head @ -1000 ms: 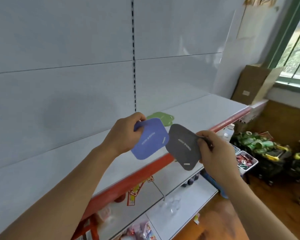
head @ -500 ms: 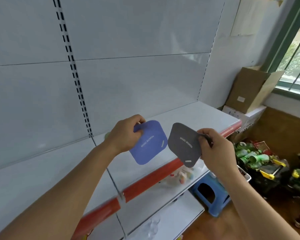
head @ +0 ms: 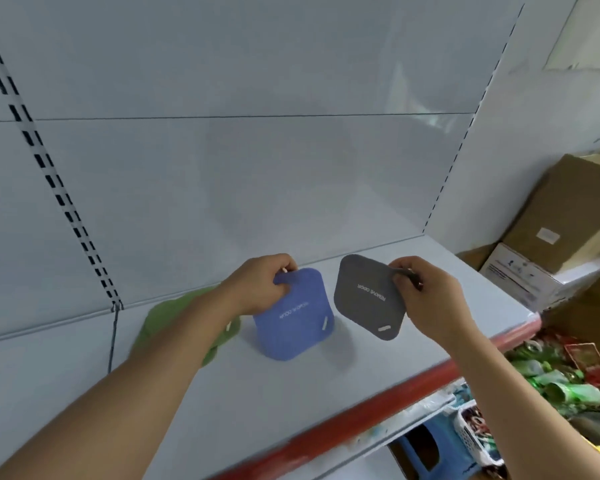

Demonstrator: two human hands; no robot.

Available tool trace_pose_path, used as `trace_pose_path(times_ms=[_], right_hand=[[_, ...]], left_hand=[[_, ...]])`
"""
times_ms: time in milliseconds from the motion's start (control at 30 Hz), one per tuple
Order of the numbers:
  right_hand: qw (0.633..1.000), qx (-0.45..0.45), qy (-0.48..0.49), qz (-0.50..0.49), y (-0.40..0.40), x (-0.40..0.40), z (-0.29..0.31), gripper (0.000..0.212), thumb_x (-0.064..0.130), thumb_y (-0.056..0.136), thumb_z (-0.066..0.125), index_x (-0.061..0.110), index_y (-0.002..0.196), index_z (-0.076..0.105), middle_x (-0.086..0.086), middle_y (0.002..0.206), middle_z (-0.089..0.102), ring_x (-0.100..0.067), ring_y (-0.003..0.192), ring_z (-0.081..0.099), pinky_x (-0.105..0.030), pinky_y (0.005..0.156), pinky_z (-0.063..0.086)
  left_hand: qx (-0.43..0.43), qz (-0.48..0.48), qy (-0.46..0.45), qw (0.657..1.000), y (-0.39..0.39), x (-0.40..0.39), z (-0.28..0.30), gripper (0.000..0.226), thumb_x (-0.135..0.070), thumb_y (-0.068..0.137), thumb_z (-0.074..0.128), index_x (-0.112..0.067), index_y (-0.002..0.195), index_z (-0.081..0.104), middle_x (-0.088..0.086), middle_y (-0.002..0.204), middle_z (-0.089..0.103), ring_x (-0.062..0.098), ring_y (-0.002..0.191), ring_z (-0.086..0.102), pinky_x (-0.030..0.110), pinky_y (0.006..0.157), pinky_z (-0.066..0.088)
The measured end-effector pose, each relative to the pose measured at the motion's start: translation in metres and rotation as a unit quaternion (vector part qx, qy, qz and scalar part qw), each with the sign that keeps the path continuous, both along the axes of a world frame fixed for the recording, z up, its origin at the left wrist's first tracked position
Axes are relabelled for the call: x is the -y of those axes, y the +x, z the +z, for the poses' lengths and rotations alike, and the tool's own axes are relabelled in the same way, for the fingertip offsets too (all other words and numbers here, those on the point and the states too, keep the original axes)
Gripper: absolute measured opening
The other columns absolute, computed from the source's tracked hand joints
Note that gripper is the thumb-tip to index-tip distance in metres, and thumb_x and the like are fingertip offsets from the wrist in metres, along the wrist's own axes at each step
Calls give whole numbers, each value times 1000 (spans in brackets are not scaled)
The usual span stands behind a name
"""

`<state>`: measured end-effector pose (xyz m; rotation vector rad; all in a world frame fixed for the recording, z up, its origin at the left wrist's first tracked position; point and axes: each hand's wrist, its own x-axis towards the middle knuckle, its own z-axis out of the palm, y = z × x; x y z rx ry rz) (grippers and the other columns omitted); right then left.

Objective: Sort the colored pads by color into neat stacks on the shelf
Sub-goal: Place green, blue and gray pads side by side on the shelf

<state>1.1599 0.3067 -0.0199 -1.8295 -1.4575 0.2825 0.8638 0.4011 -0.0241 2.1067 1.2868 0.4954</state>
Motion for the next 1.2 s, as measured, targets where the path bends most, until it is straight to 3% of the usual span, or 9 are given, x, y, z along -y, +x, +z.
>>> trace_pose_path(times_ms=[133, 333, 533, 767, 933, 1200], right_hand=[[996, 8, -48, 78, 28, -55, -12, 25, 19, 98, 56, 41, 99, 68, 21, 81, 72, 0, 74, 64, -24, 62, 49], [973, 57, -100, 200, 52, -126, -29, 24, 22, 98, 55, 43, 104, 64, 28, 89, 69, 6, 83, 61, -20, 64, 46], [947, 113, -111, 278, 56, -161, -50, 25, 20, 99, 50, 40, 109, 61, 16, 92, 73, -16, 83, 64, -36, 72, 55], [935, 186, -74, 291, 58, -175, -69, 28, 19, 98, 51, 30, 120, 65, 4, 107, 64, -26, 104, 58, -40, 80, 52], [928, 232, -70, 281, 61, -174, -67, 41, 23, 99, 53, 23, 140, 59, -1, 132, 59, -30, 122, 50, -45, 90, 53], [918, 262, -11, 298, 53, -161, -59, 37, 27, 96, 62, 14, 130, 67, -8, 133, 63, -34, 129, 52, -49, 97, 53]], left_hand=[[-69, 59, 25, 996, 13, -20, -11, 23, -18, 93, 55, -36, 104, 64, -11, 95, 67, 20, 88, 66, 40, 81, 57], [-173, 129, 51, 975, 33, -35, -23, 30, -16, 94, 47, -37, 107, 64, -9, 95, 66, 24, 87, 62, 38, 77, 55], [-223, 163, 81, 958, 47, -39, -30, 29, -13, 96, 47, -26, 112, 66, -5, 106, 66, 25, 96, 60, 40, 79, 53], [-263, 192, 95, 941, 50, -39, -46, 29, -14, 94, 50, -23, 118, 65, -1, 117, 64, 27, 112, 58, 42, 87, 51], [-287, 204, 103, 930, 56, -35, -50, 31, -18, 95, 53, -22, 124, 64, 0, 124, 60, 26, 122, 51, 39, 93, 44], [-310, 231, 148, 910, 62, -11, -41, 31, -38, 97, 54, -20, 121, 64, -1, 122, 62, 26, 121, 55, 41, 104, 40]])
